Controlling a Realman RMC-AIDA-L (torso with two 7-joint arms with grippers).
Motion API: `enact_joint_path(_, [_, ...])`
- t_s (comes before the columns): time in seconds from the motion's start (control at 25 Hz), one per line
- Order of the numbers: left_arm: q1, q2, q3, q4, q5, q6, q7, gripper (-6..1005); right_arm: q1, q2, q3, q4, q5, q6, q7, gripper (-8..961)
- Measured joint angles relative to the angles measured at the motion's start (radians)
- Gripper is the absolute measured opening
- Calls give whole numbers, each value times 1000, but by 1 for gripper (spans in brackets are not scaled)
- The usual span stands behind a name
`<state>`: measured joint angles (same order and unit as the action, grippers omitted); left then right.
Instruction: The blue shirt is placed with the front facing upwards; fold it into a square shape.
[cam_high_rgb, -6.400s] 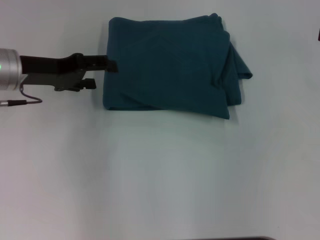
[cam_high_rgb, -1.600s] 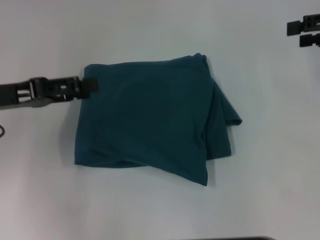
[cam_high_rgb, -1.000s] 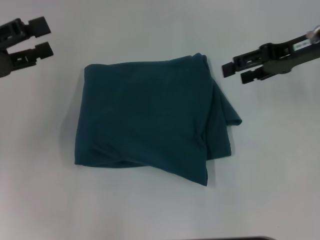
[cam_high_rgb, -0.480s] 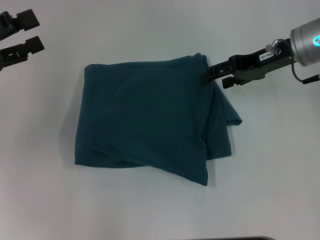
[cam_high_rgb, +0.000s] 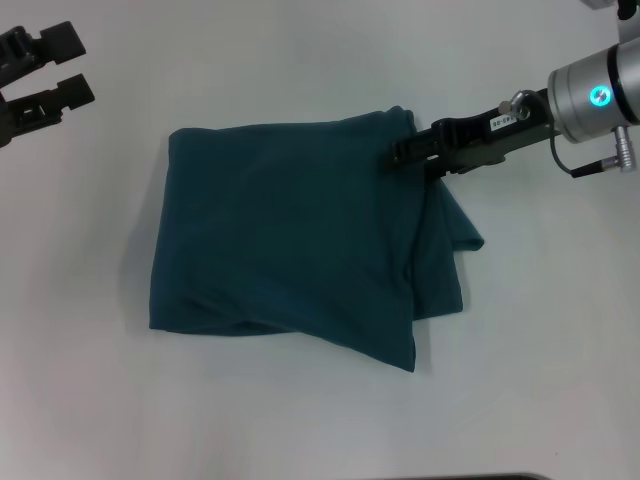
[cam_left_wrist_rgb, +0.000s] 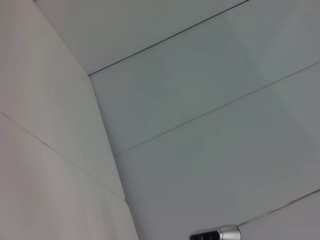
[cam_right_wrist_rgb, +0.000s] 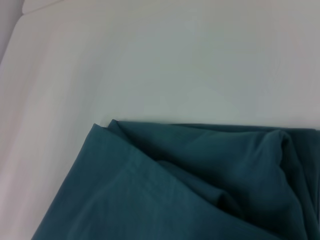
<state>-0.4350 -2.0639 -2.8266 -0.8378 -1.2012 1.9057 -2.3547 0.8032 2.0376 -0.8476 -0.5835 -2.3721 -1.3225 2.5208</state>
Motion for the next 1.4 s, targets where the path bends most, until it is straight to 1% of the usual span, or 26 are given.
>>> enact_joint_path(0.12, [0,0,3,0,0,-1,1,933,3,7,-8,8,0,13,0,910])
enact_joint_path(0.32, [-2,1,0,0,0,-1,1,933,10,10,-42,20,-2,29,10,909])
enact_joint_path(0.68, [-7,-5,6,4,0,-6,9,932,16,24,-33,26,29,61,2,908])
enact_joint_path(1.12, [-8,-1,6,28,0,-13,11,932,14,13,-35,25,30,52,9,453])
enact_joint_path(1.4, [-10,1,6,28,0,-13,11,932,11,13,-34,27,28,52,11,235])
